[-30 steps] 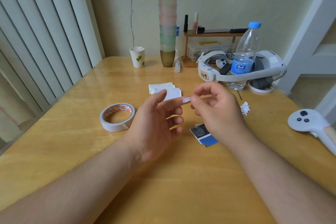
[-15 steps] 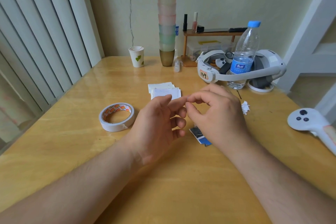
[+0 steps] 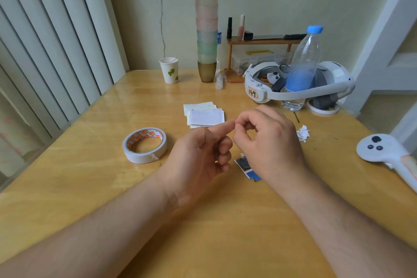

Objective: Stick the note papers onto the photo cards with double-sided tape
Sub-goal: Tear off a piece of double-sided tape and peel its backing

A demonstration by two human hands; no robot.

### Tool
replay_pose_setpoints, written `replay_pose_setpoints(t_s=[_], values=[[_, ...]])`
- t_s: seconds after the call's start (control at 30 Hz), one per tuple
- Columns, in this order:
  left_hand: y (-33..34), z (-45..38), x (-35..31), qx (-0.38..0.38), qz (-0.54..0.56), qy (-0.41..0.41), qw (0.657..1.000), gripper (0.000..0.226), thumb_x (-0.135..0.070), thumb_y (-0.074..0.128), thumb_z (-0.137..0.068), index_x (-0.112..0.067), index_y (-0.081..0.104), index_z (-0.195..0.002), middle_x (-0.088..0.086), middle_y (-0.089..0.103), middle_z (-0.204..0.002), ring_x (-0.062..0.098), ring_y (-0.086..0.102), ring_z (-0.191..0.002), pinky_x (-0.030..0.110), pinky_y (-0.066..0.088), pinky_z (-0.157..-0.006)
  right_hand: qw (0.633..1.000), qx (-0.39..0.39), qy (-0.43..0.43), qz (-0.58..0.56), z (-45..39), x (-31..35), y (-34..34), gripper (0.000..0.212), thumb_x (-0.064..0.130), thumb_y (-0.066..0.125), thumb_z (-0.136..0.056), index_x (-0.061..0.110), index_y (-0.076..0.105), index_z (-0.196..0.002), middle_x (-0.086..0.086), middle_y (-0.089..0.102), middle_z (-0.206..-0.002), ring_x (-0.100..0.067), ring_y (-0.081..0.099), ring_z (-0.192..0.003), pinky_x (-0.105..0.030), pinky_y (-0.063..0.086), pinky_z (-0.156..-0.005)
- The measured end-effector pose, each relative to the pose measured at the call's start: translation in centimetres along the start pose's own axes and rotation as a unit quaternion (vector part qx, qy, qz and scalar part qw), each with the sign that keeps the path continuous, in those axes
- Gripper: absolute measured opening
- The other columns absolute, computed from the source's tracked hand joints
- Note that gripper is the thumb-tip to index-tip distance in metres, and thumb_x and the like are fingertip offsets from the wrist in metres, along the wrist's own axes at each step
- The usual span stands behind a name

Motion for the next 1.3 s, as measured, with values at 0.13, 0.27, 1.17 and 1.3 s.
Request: replay_pose_setpoints(t_s=[0.13,0.27,1.17,1.3], values=[[0.1,0.1,-0.2,-0.009,0.004,0.004,1.0,0.061,-0.018,0.028,-0.092,-0.016,0.067,-0.139,0.001,0.039,-0.083,0.016,0.037,-0.07,0.033,0.037,-0.072,1.0,0.009,0.013,-0.019,0.1,-0.2,0.1,0.006,0.017,0.063,-0.086,0.016,0.069,-0.084,0.005,0.06,-0.081,-0.02,0.058,-0.078,-0.033,0.048,-0.065],[0.0,0.1,-0.4,-0.022,0.011,0.006,1.0,0.061,-0.016,0.026,-0.093,-0.015,0.071,-0.134,0.001,0.039,-0.082,0.016,0.037,-0.069,0.033,0.036,-0.072,0.996,0.025,0.056,-0.064,0.1,-0.6,0.3,0.012,0.011,0.069,-0.088,0.021,0.066,-0.082,0.007,0.061,-0.082,-0.012,0.056,-0.076,-0.029,0.048,-0.065],[-0.4,0.0,-0.6,-0.027,0.003,0.008,1.0,0.062,-0.018,0.025,-0.092,-0.013,0.073,-0.131,0.0,0.038,-0.08,0.016,0.036,-0.068,0.033,0.036,-0.071,0.948,0.059,0.246,-0.191,0.2,-3.6,0.6,0.015,0.022,0.068,-0.093,0.026,0.068,-0.079,0.008,0.065,-0.073,-0.014,0.059,-0.069,-0.041,0.054,-0.07],[-0.3,0.0,-0.6,-0.018,0.011,0.003,1.0,0.063,-0.018,0.024,-0.092,-0.013,0.074,-0.129,0.0,0.038,-0.08,0.016,0.036,-0.068,0.033,0.036,-0.07,0.944,0.043,0.258,-0.2,0.0,-4.4,0.1,0.016,0.019,0.067,-0.093,0.026,0.069,-0.079,0.008,0.066,-0.072,-0.009,0.058,-0.069,-0.034,0.054,-0.07]])
Point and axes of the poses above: each hand's wrist, its own z-axis away from the middle knuckle, its own y-axis out of the palm, x = y × z, the point moved 7 cm from there along -z, towards the middle knuckle
